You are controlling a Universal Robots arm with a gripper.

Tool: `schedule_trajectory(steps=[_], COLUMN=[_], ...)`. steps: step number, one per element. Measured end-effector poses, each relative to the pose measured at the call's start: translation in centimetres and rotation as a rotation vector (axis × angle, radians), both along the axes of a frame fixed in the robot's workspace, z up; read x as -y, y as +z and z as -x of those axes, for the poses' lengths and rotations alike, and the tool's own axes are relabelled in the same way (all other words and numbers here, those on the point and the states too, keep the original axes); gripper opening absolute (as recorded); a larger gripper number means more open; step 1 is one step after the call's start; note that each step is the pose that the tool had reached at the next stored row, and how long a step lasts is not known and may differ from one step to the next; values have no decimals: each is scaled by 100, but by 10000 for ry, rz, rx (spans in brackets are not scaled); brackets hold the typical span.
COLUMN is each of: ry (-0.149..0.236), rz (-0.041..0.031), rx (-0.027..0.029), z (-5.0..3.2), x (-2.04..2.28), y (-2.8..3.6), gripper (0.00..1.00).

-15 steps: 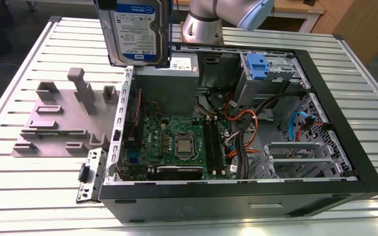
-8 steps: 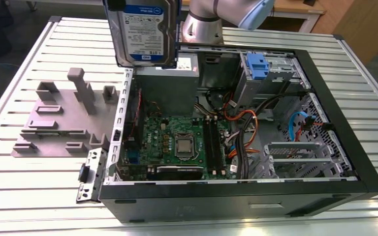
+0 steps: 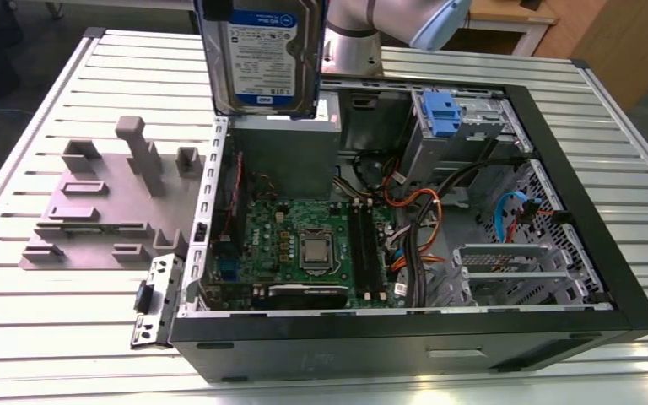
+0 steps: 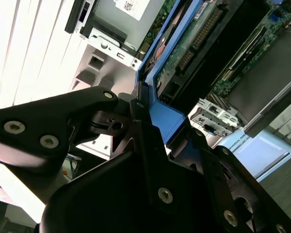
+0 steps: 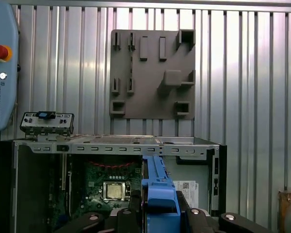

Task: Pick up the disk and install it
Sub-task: 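Pick up the disk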

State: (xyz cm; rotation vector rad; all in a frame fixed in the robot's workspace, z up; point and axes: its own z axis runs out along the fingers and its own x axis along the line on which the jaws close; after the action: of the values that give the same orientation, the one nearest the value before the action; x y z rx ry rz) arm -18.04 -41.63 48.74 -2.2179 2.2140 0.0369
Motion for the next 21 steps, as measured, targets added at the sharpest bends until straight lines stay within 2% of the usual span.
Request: schedule_trajectory(steps=[21], ry=[0], rz=[3], rx=[0], z=[-344], x=[14], y=[-14], gripper=[36])
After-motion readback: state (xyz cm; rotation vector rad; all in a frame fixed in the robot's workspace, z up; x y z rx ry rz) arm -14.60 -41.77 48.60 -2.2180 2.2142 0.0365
